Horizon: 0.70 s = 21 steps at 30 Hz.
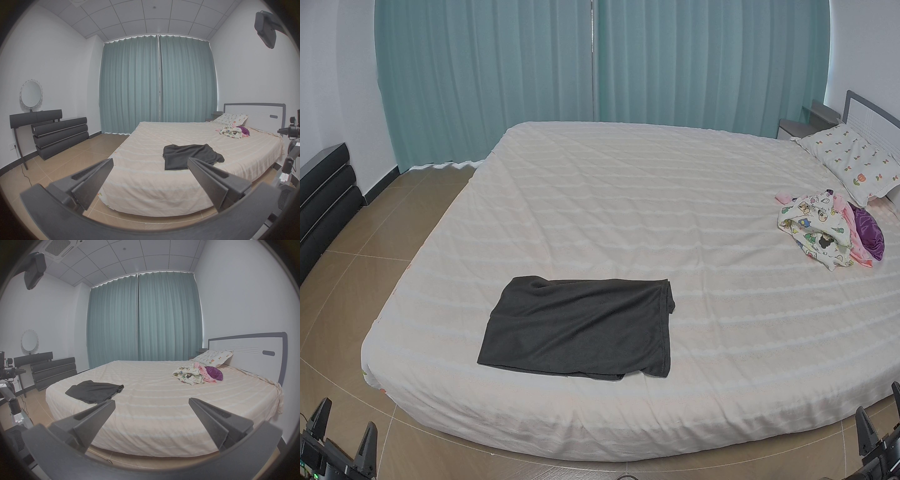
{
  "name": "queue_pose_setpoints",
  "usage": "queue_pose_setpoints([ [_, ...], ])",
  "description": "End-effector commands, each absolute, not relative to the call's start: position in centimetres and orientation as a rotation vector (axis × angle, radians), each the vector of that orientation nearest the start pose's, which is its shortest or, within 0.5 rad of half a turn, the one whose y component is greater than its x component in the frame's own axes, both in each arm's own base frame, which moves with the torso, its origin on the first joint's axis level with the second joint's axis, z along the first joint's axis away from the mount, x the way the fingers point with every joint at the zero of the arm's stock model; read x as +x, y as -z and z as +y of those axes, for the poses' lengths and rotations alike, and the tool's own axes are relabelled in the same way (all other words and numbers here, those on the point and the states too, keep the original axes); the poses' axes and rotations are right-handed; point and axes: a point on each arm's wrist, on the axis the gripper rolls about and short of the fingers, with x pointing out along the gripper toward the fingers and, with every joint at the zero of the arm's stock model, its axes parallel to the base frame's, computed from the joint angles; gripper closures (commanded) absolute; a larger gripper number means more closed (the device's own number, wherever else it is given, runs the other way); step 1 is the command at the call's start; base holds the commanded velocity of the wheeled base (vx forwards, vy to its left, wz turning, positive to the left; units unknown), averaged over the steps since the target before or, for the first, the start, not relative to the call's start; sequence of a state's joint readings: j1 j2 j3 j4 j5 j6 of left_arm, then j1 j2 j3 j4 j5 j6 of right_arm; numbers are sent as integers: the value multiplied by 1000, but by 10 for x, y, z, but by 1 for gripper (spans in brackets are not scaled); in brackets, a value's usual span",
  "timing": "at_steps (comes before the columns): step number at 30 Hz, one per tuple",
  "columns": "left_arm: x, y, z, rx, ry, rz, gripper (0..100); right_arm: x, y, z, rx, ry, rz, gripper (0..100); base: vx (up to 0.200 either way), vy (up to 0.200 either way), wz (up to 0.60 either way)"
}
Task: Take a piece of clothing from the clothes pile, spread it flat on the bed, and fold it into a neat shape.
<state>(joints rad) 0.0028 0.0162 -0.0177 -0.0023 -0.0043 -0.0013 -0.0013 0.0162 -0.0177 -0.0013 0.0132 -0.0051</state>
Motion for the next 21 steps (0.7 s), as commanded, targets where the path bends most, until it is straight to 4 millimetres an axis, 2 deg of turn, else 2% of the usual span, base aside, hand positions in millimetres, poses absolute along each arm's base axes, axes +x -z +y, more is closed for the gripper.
queue_pose_setpoints([
  [1, -23, -76, 0, -2, 2, 0, 0, -23, -76, 0, -5, -12, 0, 0, 0, 0, 0],
  [21, -23, -76, 0, -2, 2, 0, 0, -23, -76, 0, -5, -11, 0, 0, 0, 0, 0],
])
